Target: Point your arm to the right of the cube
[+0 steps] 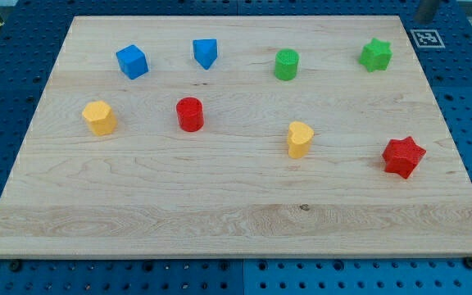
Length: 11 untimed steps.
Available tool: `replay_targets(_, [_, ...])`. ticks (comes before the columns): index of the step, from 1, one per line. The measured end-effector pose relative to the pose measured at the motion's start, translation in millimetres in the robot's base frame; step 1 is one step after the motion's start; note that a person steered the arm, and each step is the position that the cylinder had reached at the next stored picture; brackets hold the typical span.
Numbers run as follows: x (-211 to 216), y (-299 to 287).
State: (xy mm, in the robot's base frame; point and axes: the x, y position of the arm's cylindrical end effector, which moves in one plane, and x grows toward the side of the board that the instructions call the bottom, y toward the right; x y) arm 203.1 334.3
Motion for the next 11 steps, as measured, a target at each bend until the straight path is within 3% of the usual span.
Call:
replay_targets(2, [2.0,-36.6])
replay_targets(3, [5.7,-105.7])
replay_targets(6, [21.4,-408.2])
replay_targets(7, [21.4,-458.6])
replay_targets(9, [32.7,-458.6])
replay_targets(11, [86.5,-458.2])
